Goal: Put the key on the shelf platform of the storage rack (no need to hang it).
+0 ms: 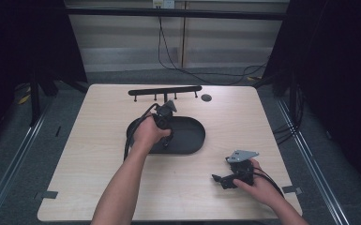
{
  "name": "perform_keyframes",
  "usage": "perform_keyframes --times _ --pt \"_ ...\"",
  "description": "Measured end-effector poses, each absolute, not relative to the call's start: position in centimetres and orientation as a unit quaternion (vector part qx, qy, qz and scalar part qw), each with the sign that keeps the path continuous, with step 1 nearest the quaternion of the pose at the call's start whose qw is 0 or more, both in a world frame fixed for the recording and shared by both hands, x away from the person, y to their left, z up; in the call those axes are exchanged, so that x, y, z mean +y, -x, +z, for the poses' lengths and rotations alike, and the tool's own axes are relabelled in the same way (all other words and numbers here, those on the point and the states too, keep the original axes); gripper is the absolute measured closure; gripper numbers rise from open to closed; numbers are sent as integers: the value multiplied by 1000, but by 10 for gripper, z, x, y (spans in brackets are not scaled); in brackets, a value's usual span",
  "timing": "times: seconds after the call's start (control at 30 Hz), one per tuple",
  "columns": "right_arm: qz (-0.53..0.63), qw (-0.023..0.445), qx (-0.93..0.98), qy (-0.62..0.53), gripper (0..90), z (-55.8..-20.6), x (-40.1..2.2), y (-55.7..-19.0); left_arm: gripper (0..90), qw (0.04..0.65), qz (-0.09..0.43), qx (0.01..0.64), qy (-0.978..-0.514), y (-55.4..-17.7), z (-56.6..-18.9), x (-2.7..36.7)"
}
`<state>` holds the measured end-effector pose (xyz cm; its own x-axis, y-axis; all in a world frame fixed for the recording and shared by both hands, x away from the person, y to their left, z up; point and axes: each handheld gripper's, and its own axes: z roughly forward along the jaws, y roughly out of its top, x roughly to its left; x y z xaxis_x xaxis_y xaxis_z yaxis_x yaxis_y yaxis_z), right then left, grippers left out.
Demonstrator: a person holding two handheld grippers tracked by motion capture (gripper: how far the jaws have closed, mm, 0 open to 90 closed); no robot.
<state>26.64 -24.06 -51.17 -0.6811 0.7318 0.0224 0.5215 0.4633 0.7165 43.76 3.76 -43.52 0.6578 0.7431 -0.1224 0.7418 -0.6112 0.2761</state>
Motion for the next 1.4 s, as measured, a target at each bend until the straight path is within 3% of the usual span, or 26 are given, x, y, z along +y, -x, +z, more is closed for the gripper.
perform_keyframes --times 1.4 --pt "360 147 843 -371 94 -512 -240 -267 385 191 -3 409 -892 -417 -415 53"
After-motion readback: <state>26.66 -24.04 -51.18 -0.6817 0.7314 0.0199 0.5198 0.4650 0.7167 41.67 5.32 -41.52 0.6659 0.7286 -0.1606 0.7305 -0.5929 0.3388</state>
